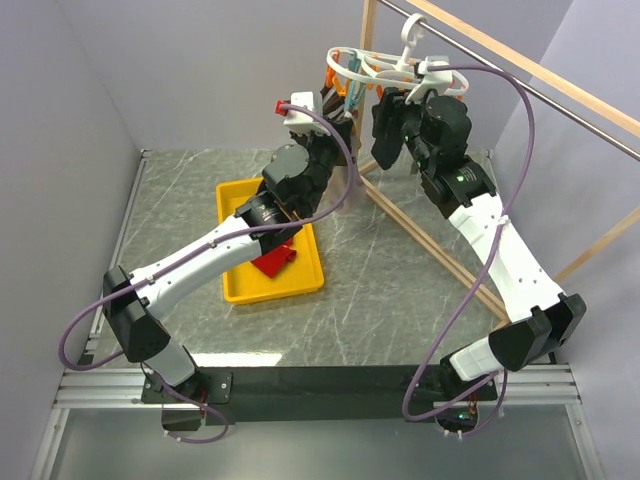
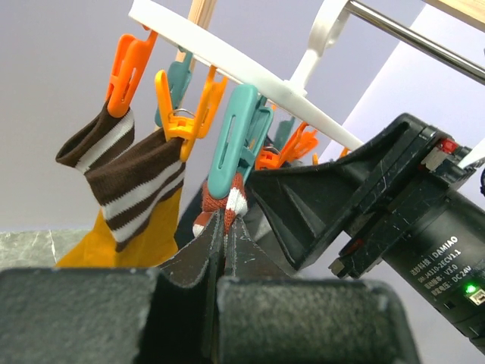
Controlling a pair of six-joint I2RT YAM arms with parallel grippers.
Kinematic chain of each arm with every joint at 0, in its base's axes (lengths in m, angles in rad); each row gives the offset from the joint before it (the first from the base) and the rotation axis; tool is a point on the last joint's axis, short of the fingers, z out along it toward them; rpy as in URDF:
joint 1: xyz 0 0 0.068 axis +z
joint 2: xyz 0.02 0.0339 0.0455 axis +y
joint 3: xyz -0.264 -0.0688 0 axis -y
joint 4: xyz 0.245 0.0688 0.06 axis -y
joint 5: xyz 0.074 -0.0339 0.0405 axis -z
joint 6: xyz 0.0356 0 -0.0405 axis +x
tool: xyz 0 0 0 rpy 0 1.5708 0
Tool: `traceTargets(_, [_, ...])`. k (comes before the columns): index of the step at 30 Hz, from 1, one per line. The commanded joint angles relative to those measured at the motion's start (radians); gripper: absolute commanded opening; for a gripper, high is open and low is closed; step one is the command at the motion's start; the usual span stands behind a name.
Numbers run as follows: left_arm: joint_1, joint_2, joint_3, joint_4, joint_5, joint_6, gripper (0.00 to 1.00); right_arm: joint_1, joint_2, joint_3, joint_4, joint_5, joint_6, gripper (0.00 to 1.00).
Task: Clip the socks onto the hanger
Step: Open the clamp at the hanger.
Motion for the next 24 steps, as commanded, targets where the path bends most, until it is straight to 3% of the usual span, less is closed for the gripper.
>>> traceTargets(1, [0.010,-0.031,0.029,0.031,0.019,0.009,0.01,-0.014,-0.013,0.005,0.055,0.034,-0.031,0.70])
traceTargets(7, [0.013,-0.034,0.017,0.042,0.027,0.014,0.01,-0.019,0.014,0.009,0.095,0.003,-0.048,0.68])
traceTargets(13, [0.019,-0.039,0.012,0.042,0.024,0.015,0.01,-0.022,0.056,0.043,0.116,-0.015,-0.070,0.59])
traceTargets(18, [0.025,-0.043,0.012,0.043,0.026,0.018,0.01,-0.022,0.061,0.032,0.142,-0.040,-0.070,0.38])
traceTargets(24, [0.041,-0.053,0.005,0.026,0.035,0.003,0.03,-0.025,-0.035,-0.076,0.219,-0.106,-0.063,0.26])
